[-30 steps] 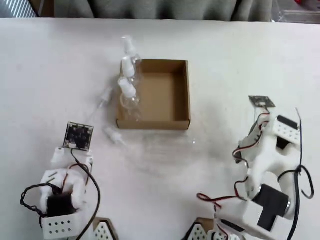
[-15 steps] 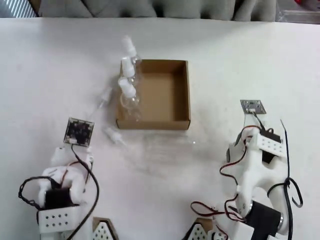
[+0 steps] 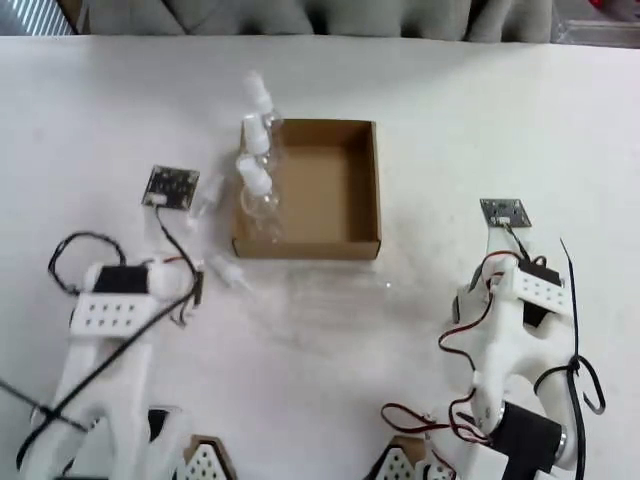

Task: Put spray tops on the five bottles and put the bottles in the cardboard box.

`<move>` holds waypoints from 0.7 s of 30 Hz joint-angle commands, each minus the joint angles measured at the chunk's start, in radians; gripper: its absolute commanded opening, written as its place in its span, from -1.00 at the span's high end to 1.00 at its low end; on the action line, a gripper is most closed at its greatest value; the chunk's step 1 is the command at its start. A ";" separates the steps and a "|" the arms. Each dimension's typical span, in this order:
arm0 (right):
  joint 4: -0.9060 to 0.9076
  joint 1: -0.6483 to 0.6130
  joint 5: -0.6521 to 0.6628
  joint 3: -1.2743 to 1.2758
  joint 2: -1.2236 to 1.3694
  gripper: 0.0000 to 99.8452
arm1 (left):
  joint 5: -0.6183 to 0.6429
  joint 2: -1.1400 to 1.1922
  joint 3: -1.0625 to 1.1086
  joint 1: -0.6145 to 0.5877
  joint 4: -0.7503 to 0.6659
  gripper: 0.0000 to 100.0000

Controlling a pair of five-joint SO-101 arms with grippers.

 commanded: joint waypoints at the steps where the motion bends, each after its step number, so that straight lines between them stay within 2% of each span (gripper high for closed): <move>1: -0.025 -0.013 -0.002 0.009 -0.001 0.97 | 0.144 0.122 -0.157 0.068 0.032 0.94; 4: -0.027 -0.013 0.012 0.011 -0.001 0.97 | 0.193 0.197 -0.195 0.117 0.031 0.92; 7: -0.031 -0.015 0.018 0.011 -0.001 0.97 | 0.218 0.223 -0.204 0.151 0.032 0.77; 11: -0.038 -0.018 0.023 0.011 -0.001 0.97 | 0.313 0.229 -0.204 0.159 0.029 0.61; 18: -0.036 -0.028 0.025 0.012 -0.001 0.97 | 0.505 0.234 -0.153 0.160 -0.071 0.60; 21: -0.036 -0.028 0.026 0.012 -0.001 0.97 | 0.548 0.234 -0.120 0.159 -0.117 0.60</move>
